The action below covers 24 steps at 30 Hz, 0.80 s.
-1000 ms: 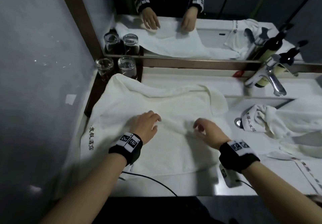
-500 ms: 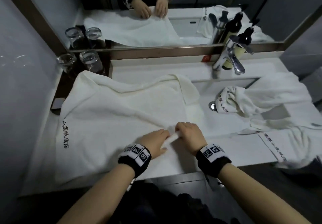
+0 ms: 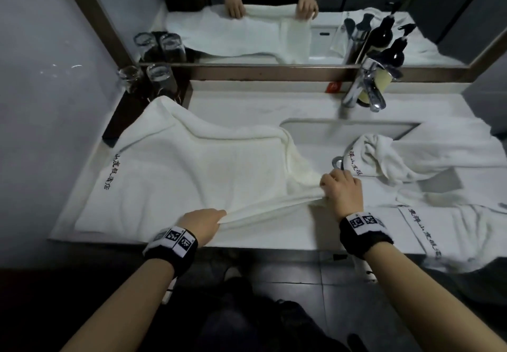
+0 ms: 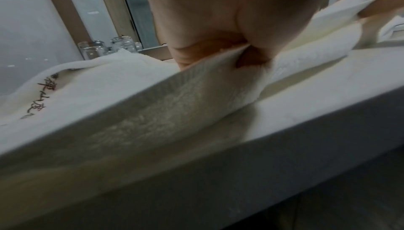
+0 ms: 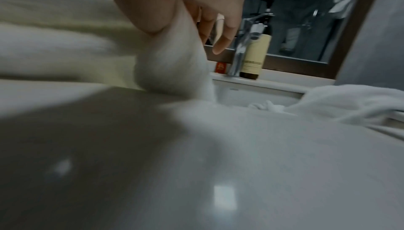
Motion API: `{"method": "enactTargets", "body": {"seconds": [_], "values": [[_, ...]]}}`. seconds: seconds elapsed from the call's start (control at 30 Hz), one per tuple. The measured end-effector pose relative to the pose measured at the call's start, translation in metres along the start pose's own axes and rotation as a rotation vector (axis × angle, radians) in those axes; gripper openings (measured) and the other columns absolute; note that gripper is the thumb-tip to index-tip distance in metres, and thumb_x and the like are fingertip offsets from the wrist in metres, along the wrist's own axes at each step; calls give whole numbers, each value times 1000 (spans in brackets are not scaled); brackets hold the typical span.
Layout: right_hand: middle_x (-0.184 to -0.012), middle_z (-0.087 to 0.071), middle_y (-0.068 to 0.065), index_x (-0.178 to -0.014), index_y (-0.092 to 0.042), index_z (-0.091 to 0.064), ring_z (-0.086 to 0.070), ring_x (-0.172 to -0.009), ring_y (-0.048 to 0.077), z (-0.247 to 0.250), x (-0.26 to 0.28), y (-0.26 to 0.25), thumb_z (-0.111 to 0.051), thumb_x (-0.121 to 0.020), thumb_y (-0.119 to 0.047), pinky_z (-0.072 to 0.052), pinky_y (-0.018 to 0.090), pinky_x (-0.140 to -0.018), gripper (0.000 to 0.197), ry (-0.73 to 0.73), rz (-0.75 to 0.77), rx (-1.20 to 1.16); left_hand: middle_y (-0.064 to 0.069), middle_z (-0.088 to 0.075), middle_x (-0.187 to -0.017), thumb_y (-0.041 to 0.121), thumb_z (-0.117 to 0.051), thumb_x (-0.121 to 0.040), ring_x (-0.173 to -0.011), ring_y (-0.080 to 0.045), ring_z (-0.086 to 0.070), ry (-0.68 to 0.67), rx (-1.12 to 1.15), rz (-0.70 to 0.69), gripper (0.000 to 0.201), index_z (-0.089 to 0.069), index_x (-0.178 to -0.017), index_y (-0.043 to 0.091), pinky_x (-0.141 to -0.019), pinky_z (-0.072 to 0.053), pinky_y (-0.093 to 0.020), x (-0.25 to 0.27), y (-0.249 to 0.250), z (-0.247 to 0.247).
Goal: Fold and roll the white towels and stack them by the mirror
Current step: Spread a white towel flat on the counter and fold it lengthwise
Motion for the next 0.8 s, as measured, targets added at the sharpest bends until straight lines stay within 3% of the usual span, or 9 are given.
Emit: {"method": "enactTargets", "body": {"seconds": [0.1,0.2,0.27,0.33,0.47,0.57,0.63,0.73,0.8], "values": [[-114,-55,17,-106,-10,-62,-47,-108,36,7,13,48,-59,-75,1,-40,45,-79,33,19,-166,-30,-2,-61,-106,18,-33,-94,-91,-23,-59,-12,-34,35,27,-54,-111,21,-75,-47,-35,4,0,-2],[-129,-45,20,-132,-9,-38,-46,-116,38,-9,27,88,-54,-85,-11,-43,50,-87,49,-130,-385,-96,-2,-58,-110,26,-35,-93,-95,-23,-57,11,-23,30,25,-53,-110,21,-72,-42,-31,7,7,-1],[-126,-50,25,-137,-10,-28,-53,-112,41,-22,32,98,-49,-85,-13,-43,48,-91,56,-223,-484,-255,0,-56,-111,30,-39,-90,-94,-22,-56,46,6,10,24,-51,-110,23,-72,-41,-30,10,14,1],[-120,-58,27,-134,-14,-34,-57,-106,41,-21,30,93,-44,-81,-6,-47,50,-92,54,-176,-508,-531,1,-54,-111,34,-43,-89,-95,-22,-56,67,43,-9,25,-50,-111,24,-75,-43,-31,13,19,0],[-126,-55,13,-127,-10,-50,-52,-118,35,9,10,46,-39,-80,12,-44,55,-99,54,64,-320,-998,9,-52,-108,59,-46,-86,-99,-15,-54,96,211,5,41,-52,-113,29,-78,-42,-30,21,17,-2],[-134,-49,3,-133,-14,-46,-42,-128,18,31,-3,-9,-37,-74,17,-34,35,-111,67,113,-187,-1055,11,-54,-102,62,-42,-86,-93,-12,-55,140,370,56,38,-58,-105,33,-82,-45,-32,32,-1,4],[-139,-43,-5,-137,-21,-43,-35,-129,4,45,-14,-54,-34,-74,15,-27,20,-109,73,88,-88,-1095,6,-57,-98,57,-40,-89,-91,-15,-57,148,419,89,37,-63,-97,30,-83,-47,-34,39,-15,5],[-133,-46,-6,-134,-18,-46,-40,-125,2,64,-35,-127,-46,-91,2,-30,8,-103,48,126,63,-1155,-4,-63,-92,55,-39,-90,-84,-25,-60,117,369,107,49,-64,-83,13,-79,-48,-41,46,-33,-1],[-134,-46,-3,-135,-18,-45,-43,-124,5,68,-47,-170,-47,-94,-5,-32,6,-99,43,92,102,-1181,0,-63,-91,59,-41,-87,-81,-22,-61,99,371,94,53,-63,-80,12,-78,-50,-41,51,-40,-1]]}}
Point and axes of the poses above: each hand's wrist, its own x-axis away from the middle knuckle, its own z-axis out of the back of the hand, y = z × x, the point moved 10 cm from there along -x, towards the middle knuckle
